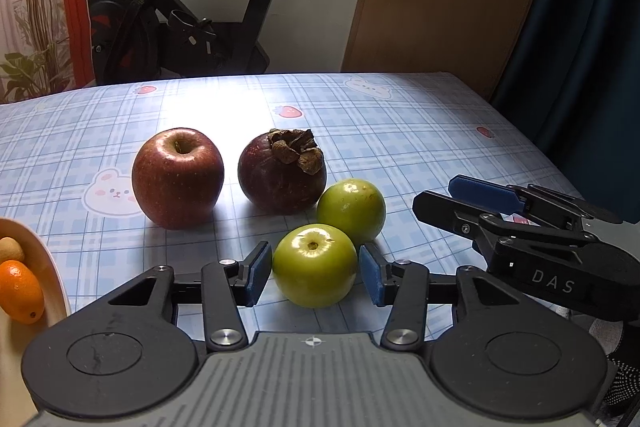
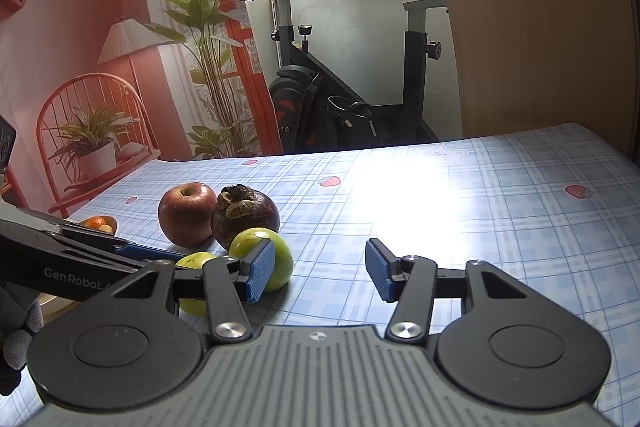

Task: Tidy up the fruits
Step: 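Grasp a green apple with the right gripper while the left gripper grasps the other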

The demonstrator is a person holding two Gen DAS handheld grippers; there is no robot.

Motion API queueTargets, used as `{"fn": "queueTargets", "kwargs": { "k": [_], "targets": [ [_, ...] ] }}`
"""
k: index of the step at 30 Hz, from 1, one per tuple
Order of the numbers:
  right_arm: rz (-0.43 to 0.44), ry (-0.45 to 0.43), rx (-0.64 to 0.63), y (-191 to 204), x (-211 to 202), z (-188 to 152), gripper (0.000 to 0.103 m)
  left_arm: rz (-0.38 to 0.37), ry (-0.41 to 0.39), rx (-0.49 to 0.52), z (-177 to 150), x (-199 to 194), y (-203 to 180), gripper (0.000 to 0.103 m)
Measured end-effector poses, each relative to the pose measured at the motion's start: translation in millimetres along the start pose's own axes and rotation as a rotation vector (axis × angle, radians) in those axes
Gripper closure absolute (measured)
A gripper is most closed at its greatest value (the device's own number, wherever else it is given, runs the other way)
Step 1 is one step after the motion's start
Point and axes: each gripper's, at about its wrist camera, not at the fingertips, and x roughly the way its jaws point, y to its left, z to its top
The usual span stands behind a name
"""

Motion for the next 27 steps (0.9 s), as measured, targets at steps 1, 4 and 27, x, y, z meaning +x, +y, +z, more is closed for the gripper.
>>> {"fn": "queueTargets", "kwargs": {
  "k": [1,4,27],
  "targets": [
    [0.002,0.002,-0.002,0,0,0,0.049,-0.005,0.002,-0.014,0,1,2,0.052],
    [0.002,0.005,-0.003,0,1,0,0.049,-0.007,0.006,-0.019,0,4,1,0.052],
    [0.054,0.061,-0.086,35,35,4,0.048,0.071,-0.081,-0.094,-18,-56,25,0.053]
  ]
}}
